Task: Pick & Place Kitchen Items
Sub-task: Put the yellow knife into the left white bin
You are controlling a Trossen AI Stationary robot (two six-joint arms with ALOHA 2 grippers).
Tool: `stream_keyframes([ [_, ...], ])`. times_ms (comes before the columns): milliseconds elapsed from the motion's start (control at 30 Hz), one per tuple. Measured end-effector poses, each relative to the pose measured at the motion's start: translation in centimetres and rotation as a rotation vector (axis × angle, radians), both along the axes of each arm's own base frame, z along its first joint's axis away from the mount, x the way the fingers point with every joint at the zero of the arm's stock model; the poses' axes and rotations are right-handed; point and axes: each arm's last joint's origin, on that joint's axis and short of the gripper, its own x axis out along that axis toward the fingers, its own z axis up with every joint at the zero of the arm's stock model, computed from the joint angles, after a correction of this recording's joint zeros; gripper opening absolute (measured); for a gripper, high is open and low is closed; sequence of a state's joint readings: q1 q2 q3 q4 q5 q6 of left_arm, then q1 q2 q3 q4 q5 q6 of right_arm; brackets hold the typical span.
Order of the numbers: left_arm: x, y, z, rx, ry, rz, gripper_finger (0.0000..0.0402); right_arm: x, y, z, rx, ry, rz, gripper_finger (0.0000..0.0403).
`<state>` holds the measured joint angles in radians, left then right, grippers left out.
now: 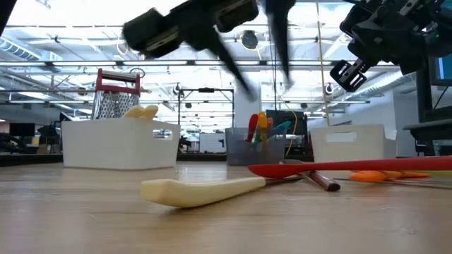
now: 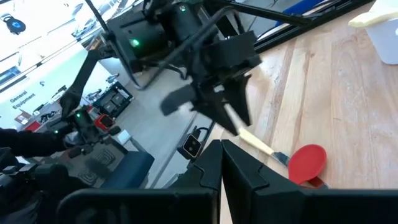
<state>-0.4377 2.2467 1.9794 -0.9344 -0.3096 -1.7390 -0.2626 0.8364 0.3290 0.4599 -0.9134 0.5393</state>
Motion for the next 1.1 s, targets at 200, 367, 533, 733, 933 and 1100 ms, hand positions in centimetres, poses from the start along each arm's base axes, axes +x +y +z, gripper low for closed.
stream_keyframes([
  [200,-0.5,0.5,-0.4,-0.005,0.101,-0.057,0.0149,0.0,0.0,0.0,-0.001,0.0,0.0,0.0004],
  [367,-0.5,-0.1,-0.7,0.002,0.097,-0.088,0.0195,0.0,0.0,0.0,-0.001,-0.001,0.0,0.0004],
  [533,-0.7,-0.4,-0.6,0.051,0.085,-0.116,0.0274,0.0,0.0,0.0,-0.001,-0.001,0.0,0.0004],
  [733,-1.2,-1.6,-0.6,0.101,0.093,-0.238,0.034,0.0,0.0,0.0,-0.001,-0.001,0.0,0.0004],
  [933,-1.8,-2.8,-0.6,0.104,0.091,-0.272,0.0372,0.0,0.0,0.0,-0.001,-0.001,0.0,0.0004],
  [1100,-1.8,-3.2,-0.5,0.096,0.073,-0.279,0.0385,0.0,0.0,0.0,-0.001,-0.001,0.0,0.0004],
])
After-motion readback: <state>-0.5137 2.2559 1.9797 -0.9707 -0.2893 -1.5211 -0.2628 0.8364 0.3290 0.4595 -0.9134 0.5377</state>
